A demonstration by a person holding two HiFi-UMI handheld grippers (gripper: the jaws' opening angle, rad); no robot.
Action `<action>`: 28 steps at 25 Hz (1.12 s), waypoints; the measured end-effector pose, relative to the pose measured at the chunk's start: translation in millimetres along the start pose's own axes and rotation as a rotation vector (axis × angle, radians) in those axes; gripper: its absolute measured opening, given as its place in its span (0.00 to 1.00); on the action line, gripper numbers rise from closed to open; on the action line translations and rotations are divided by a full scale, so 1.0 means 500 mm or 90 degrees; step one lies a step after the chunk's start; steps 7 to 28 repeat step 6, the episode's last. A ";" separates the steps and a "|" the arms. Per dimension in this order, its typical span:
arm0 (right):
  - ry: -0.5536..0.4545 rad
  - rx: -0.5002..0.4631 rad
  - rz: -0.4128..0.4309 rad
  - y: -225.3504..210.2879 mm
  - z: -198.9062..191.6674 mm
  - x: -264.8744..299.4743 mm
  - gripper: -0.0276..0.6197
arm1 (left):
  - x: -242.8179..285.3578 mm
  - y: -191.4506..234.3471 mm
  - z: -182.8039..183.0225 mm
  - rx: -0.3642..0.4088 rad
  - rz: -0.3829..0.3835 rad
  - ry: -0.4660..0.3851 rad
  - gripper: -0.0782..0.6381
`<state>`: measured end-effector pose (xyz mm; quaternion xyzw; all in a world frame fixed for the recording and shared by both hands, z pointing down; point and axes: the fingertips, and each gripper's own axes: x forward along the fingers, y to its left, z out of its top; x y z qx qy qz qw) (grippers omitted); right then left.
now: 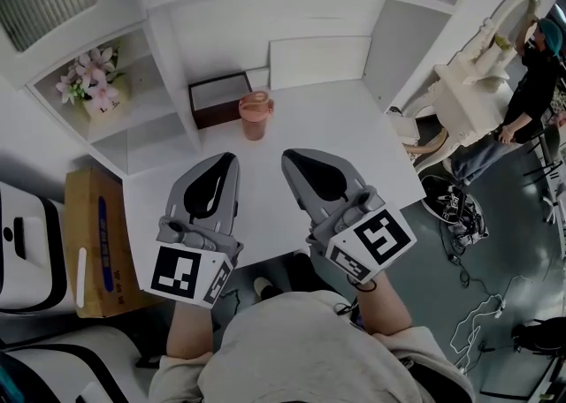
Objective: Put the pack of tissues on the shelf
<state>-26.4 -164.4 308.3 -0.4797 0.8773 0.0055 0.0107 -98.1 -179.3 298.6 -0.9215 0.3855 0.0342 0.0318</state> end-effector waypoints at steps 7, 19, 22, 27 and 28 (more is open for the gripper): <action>0.005 -0.001 0.004 0.017 -0.003 0.004 0.05 | -0.009 0.005 0.002 -0.002 -0.003 -0.004 0.11; 0.005 -0.001 0.004 0.017 -0.003 0.004 0.05 | -0.009 0.005 0.002 -0.002 -0.003 -0.004 0.11; 0.005 -0.001 0.004 0.017 -0.003 0.004 0.05 | -0.009 0.005 0.002 -0.002 -0.003 -0.004 0.11; 0.005 -0.001 0.004 0.017 -0.003 0.004 0.05 | -0.009 0.005 0.002 -0.002 -0.003 -0.004 0.11; 0.005 -0.001 0.004 0.017 -0.003 0.004 0.05 | -0.009 0.005 0.002 -0.002 -0.003 -0.004 0.11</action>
